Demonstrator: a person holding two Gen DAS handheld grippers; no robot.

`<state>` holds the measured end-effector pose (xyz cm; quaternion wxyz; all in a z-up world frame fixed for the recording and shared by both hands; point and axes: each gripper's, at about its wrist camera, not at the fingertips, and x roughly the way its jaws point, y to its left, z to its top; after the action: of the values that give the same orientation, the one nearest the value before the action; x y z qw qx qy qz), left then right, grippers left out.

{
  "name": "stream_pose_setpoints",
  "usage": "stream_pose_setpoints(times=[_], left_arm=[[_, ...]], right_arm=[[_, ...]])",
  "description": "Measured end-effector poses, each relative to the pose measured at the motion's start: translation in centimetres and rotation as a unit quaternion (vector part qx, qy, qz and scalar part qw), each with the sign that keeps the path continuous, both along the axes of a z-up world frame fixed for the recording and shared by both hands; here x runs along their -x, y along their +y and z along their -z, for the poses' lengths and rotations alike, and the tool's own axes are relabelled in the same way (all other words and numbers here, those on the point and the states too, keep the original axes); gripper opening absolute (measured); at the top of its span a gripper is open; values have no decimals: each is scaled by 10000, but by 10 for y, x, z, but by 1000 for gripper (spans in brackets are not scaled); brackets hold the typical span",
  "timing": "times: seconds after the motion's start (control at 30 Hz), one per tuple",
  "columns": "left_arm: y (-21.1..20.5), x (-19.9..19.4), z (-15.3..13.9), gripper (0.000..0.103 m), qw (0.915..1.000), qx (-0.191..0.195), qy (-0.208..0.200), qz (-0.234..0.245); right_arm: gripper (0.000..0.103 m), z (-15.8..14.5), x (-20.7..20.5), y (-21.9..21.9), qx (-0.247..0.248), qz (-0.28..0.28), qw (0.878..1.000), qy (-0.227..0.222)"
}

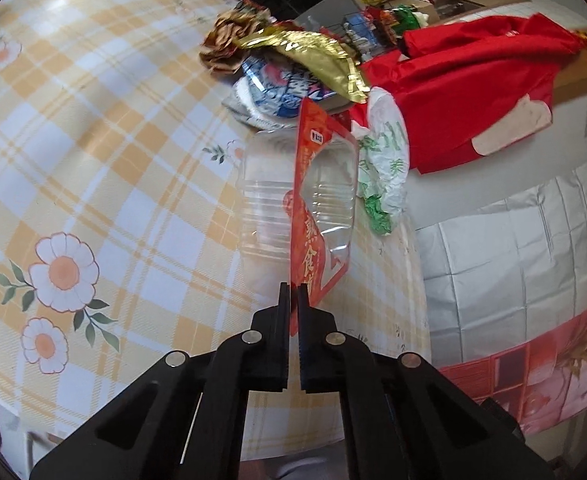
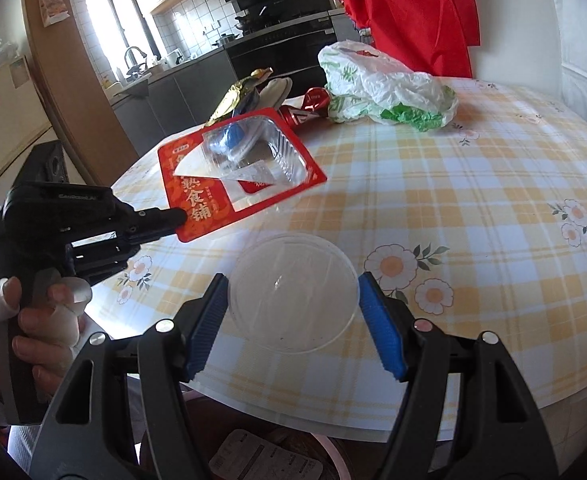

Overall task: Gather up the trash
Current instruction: 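Grasp the red-rimmed clear tray with the left gripper while the right gripper lifts the lid, then carry the tray and lid over the bin and open both grippers to drop them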

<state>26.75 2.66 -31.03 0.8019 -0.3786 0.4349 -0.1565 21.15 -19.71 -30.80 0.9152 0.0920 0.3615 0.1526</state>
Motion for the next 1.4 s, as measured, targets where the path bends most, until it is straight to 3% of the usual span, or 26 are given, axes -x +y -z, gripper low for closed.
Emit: stream_pose_setpoints(times=[0.17, 0.47, 0.97, 1.27, 1.4], left_arm=[[-3, 21, -28, 2, 9972, -516, -473, 250], [-8, 62, -69, 1, 9838, -1293, -1082, 602], [10, 159, -125, 1, 9652, -1762, -1614, 1060], [1, 219, -127, 1, 9546, -1999, -1645, 1471], [-5, 231, -119, 1, 9549, -2004, -1532, 1566]], right_arm=[[67, -9, 10, -3, -10, 30, 10000, -83], [67, -31, 32, -7, 6, 85, 9995, -290], [67, -90, 81, -2, 77, 63, 9958, -906], [67, -110, 114, 1, 110, 31, 9934, -1139], [67, -117, 125, -1, 114, 48, 9926, -1205]])
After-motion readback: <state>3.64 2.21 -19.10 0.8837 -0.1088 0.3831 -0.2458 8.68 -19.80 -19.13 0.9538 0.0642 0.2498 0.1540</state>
